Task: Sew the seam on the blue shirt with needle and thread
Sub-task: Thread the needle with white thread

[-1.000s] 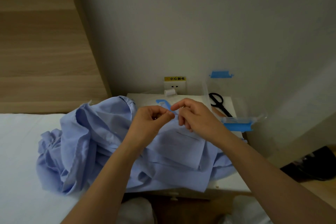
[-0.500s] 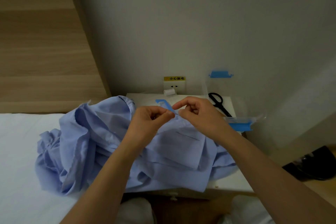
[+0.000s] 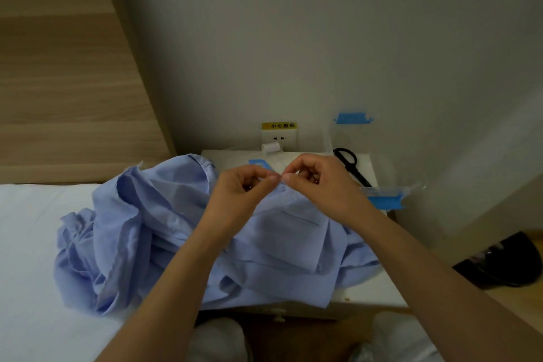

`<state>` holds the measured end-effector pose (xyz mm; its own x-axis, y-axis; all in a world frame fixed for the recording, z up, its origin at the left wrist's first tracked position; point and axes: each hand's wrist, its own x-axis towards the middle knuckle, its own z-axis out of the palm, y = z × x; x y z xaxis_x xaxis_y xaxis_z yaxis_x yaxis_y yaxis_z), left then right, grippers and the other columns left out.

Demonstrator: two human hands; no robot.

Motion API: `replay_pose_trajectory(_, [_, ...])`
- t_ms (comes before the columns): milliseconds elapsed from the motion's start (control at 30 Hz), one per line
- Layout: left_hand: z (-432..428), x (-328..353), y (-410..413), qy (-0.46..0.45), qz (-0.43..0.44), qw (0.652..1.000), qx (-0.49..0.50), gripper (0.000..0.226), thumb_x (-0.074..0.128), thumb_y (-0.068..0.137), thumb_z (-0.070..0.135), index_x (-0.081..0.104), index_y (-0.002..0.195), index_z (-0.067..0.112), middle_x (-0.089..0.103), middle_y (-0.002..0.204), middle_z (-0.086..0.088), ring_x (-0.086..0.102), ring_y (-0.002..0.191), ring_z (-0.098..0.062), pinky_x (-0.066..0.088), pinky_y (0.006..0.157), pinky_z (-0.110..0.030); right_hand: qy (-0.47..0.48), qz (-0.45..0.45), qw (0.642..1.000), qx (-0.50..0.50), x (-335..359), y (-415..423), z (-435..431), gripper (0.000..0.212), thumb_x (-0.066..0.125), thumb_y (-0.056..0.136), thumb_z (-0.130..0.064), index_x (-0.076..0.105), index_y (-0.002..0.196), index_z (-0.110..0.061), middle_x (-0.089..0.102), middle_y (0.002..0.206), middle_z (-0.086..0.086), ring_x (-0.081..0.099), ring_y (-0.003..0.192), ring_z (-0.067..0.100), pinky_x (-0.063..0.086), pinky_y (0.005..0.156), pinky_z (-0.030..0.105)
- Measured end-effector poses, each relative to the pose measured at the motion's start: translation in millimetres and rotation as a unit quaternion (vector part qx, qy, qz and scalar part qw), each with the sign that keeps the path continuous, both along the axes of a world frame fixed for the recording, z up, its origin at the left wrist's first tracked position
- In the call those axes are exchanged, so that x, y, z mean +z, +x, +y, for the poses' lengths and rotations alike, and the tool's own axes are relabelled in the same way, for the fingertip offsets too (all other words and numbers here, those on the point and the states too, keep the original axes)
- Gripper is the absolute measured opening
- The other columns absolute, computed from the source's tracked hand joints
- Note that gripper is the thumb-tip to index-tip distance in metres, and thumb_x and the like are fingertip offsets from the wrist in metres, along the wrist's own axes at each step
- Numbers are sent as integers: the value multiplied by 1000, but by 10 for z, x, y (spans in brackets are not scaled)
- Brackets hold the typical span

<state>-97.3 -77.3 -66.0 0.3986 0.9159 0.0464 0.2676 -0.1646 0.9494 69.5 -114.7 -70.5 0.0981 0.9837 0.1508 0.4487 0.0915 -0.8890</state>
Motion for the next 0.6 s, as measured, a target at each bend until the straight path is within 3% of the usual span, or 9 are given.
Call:
replay_pose_trajectory(133, [19,-14,22,28,-5,1000,12,5,65,88,10,67,91,14,43,46,7,35,43,-4,32,45,-14,1,1,1000,-8,-17,13,10,7,65,89,-18,70,84,-17,67,77,15,60,69,28,51,67,38])
replay_pose_trajectory(200, [-1,1,50,43,-3,999,10,6,67,87,11,68,82,13,44,46,9,35,43,-5,31,45,-14,0,2,1000,-9,-13,20,7,8,64,90,-18,70,84,-16,67,76,13,57,65,24,50,66,37])
replay_pose_trajectory(300, [-10,18,96,58,-6,998,18,12,68,87,14,69,76,15,44,49,-2,34,46,-9,30,45,-16,0,6,1000,-12,6,29,-1,8,63,91,-17,69,86,-14,66,72,8,53,61,11,47,63,29])
replay_pose_trajectory(433, [-15,54,160,63,-7,998,18,12,66,89,14,70,77,11,44,51,-12,32,45,-12,28,43,-16,2,3,1000,-19,75,64,-40,7,63,91,-19,69,87,-19,69,77,2,58,64,18,51,67,34])
replay_pose_trajectory(600, [13,104,285,31,-15,999,40,14,66,88,12,70,78,3,39,44,3,30,38,-4,29,41,-11,24,-1,994,-107,283,409,-8,13,59,93,-13,69,91,-22,63,80,-16,54,60,-5,44,64,17])
